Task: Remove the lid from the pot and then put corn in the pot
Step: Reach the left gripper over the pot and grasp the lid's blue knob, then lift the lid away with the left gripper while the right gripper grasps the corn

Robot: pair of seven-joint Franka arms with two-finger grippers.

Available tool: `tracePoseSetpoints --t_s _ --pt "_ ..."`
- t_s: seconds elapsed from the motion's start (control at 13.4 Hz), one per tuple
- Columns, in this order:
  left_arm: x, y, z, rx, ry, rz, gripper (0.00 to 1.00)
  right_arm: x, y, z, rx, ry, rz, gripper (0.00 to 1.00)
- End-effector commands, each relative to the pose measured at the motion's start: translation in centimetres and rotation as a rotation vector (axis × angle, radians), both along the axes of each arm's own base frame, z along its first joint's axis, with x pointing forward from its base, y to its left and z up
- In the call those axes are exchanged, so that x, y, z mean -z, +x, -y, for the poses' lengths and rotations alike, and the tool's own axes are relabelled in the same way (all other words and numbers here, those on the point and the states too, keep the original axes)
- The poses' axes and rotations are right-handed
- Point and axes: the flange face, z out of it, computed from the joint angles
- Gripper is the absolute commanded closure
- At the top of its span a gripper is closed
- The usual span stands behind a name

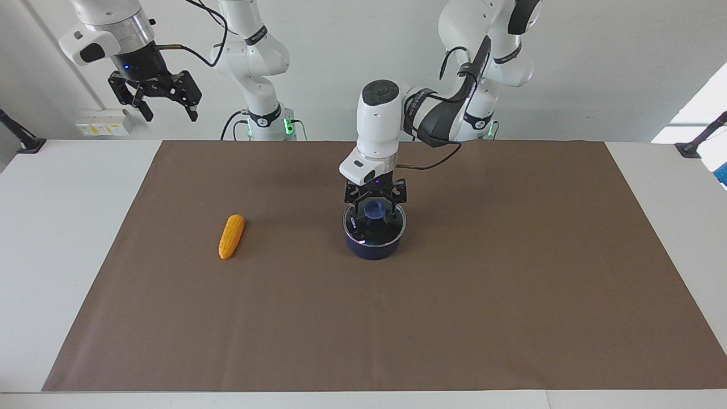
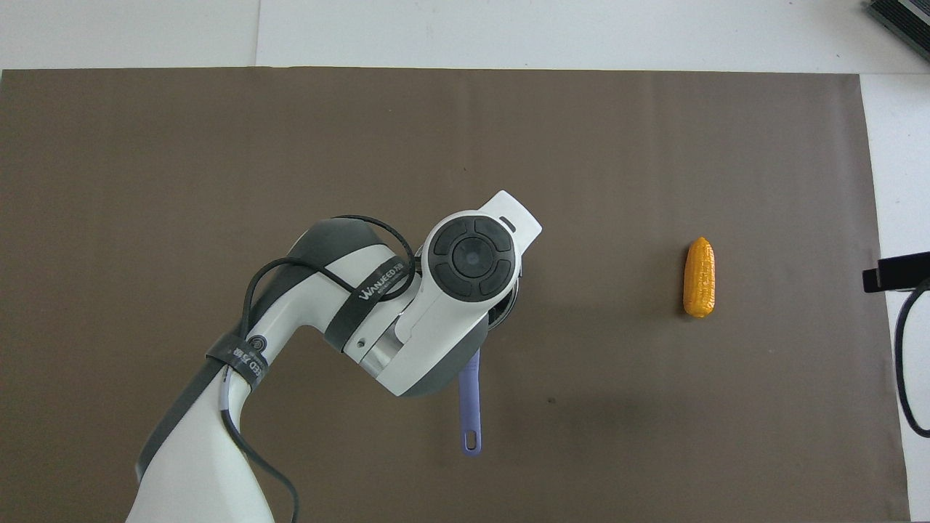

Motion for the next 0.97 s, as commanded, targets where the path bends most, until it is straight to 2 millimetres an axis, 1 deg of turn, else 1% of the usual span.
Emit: tracePoseSetpoints --t_s 0.0,0.15,0.22,0.3,0.37,0.45,0.52,0.6,0.67,0.74,0.82,0.89 --pt "1.0 -0.6 -0.2 -0.013 0.009 0.011 0.0 0.7 0.2 -0.1 0.005 -0.045 0.043 0.0" --pt "1.8 -1.4 0.1 -0.002 0.018 -0.001 0.0 3.2 1.8 -0.5 0.004 -0.047 0.053 0.0" --pt "2.1 -1.4 0.0 -0.003 0.022 -0.004 0.0 4.6 3.0 -1.0 0.013 -0.049 0.078 0.0" --pt "2.0 -1.4 0.0 -0.009 0.019 -0.002 0.0 6.4 4.3 -1.9 0.015 -0.05 0.103 0.0" --pt "1.9 -1.3 0.1 -0.028 0.009 0.005 0.0 9.3 6.0 -3.0 0.006 -0.049 0.101 0.0" --pt "1.7 -1.2 0.1 -0.044 -0.003 0.014 0.0 12.2 7.8 -3.2 0.004 -0.05 0.09 0.0" --pt "1.7 -1.1 0.1 -0.048 -0.008 0.018 0.03 15.0 9.6 -3.3 0.007 -0.046 0.098 0.0" --pt "1.5 -0.9 0.0 -0.05 -0.008 0.025 0.08 17.4 11.2 -3.5 0.007 -0.045 0.11 0.0" --pt "1.3 -0.6 -0.1 -0.052 -0.009 0.03 0.14 19.7 12.2 -3.6 0.013 -0.047 0.104 0.0" --pt "1.4 -0.6 -0.2 -0.054 -0.007 0.028 0.21 21.8 12.8 -3.6 0.015 -0.049 0.091 0.0" --pt "1.6 -0.8 -0.1 -0.051 -0.001 0.021 0.26 24.0 12.9 -3.7 0.018 -0.049 0.067 0.0" --pt "1.7 -1.0 -0.1 -0.049 0.007 0.014 0.28 26.4 12.5 -3.7 0.037 -0.047 0.054 0.0"
